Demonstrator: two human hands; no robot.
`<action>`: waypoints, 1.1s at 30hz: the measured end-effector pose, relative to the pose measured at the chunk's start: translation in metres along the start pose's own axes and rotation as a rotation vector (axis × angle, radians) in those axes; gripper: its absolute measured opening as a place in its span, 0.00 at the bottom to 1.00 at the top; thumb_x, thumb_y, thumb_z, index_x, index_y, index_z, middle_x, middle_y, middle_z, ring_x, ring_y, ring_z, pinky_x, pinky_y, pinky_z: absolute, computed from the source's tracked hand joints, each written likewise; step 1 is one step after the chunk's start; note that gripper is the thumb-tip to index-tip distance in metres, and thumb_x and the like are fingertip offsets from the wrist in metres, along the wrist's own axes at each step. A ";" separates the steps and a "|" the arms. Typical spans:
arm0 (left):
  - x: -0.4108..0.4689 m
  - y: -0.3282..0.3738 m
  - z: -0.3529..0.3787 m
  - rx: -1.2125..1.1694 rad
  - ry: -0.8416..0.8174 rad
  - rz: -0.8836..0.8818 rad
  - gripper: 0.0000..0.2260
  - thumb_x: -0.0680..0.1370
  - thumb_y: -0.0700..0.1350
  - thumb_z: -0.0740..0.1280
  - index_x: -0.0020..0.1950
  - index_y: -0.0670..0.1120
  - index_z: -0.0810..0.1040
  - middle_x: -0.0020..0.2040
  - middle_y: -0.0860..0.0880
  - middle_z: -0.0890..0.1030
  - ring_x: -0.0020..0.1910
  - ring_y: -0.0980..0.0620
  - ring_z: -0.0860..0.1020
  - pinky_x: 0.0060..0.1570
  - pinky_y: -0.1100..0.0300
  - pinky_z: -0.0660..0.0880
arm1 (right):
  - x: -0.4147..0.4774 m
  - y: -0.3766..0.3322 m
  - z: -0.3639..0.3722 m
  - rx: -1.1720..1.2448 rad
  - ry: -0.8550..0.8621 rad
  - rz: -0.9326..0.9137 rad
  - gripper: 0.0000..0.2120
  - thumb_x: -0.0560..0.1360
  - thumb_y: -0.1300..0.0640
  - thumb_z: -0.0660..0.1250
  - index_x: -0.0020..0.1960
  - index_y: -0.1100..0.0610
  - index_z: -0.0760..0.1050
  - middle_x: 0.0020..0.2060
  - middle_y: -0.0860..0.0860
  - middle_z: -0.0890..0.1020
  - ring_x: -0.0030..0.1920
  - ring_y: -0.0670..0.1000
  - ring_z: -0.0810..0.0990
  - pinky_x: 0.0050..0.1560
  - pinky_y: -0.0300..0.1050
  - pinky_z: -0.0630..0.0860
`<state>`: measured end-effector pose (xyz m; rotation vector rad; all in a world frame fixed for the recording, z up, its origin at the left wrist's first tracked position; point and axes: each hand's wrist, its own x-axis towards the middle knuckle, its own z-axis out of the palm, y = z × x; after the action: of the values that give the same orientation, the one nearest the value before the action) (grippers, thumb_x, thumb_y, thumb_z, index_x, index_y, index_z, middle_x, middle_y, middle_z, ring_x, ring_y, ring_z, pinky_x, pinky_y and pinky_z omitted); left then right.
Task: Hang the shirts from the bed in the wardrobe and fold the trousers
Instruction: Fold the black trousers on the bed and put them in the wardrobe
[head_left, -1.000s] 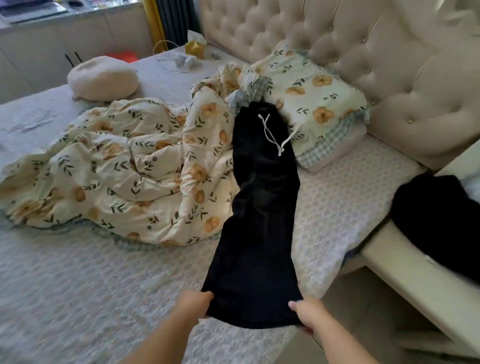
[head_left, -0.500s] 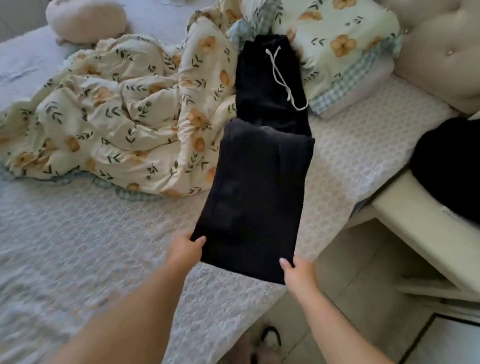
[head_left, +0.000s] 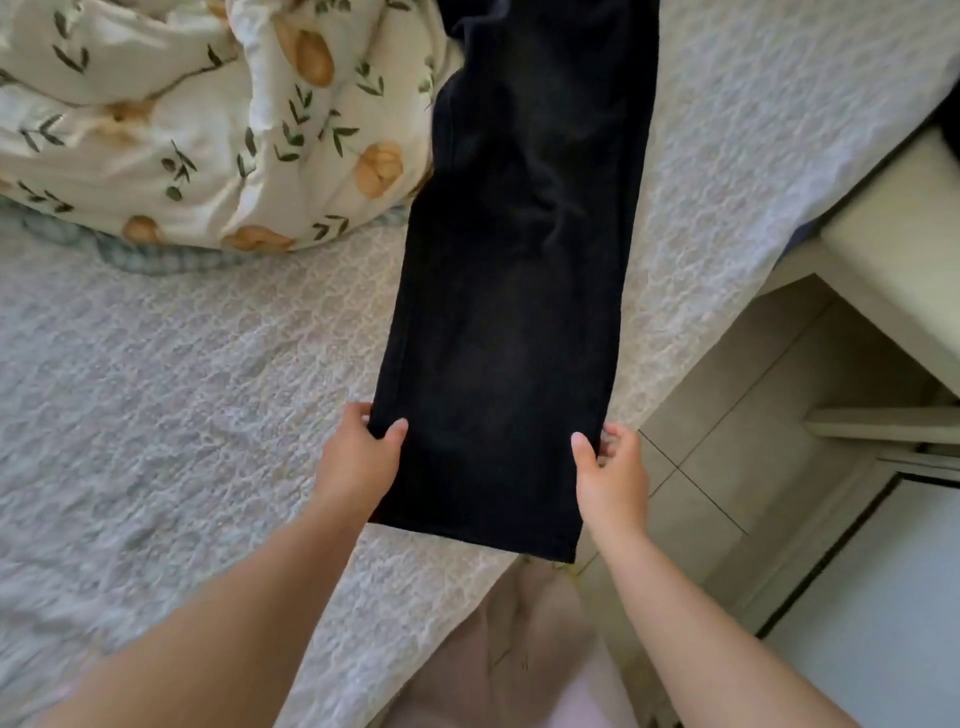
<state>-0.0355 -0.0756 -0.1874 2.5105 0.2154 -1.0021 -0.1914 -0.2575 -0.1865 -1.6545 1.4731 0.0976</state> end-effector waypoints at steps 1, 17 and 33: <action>0.005 0.007 0.000 -0.050 0.064 0.020 0.17 0.78 0.56 0.62 0.64 0.52 0.67 0.51 0.56 0.77 0.42 0.54 0.75 0.37 0.56 0.70 | 0.006 -0.007 0.003 0.006 0.020 -0.044 0.17 0.77 0.49 0.63 0.62 0.53 0.67 0.52 0.44 0.76 0.50 0.45 0.76 0.39 0.32 0.67; 0.087 0.079 -0.001 -0.279 0.078 0.079 0.13 0.78 0.50 0.66 0.60 0.46 0.77 0.46 0.51 0.80 0.45 0.51 0.79 0.42 0.59 0.76 | 0.109 -0.079 0.011 0.048 0.273 0.106 0.09 0.80 0.57 0.59 0.58 0.59 0.69 0.48 0.51 0.73 0.44 0.51 0.74 0.42 0.45 0.70; 0.006 -0.033 0.002 -0.171 0.015 0.274 0.15 0.78 0.47 0.66 0.54 0.69 0.70 0.52 0.55 0.75 0.45 0.59 0.75 0.38 0.67 0.72 | -0.049 0.042 0.024 -0.289 0.041 -0.340 0.30 0.75 0.63 0.66 0.73 0.48 0.62 0.54 0.51 0.77 0.46 0.54 0.77 0.43 0.39 0.68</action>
<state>-0.0421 -0.0471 -0.2035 2.3150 -0.0377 -0.8190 -0.2293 -0.2004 -0.1955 -2.1312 1.2291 0.0915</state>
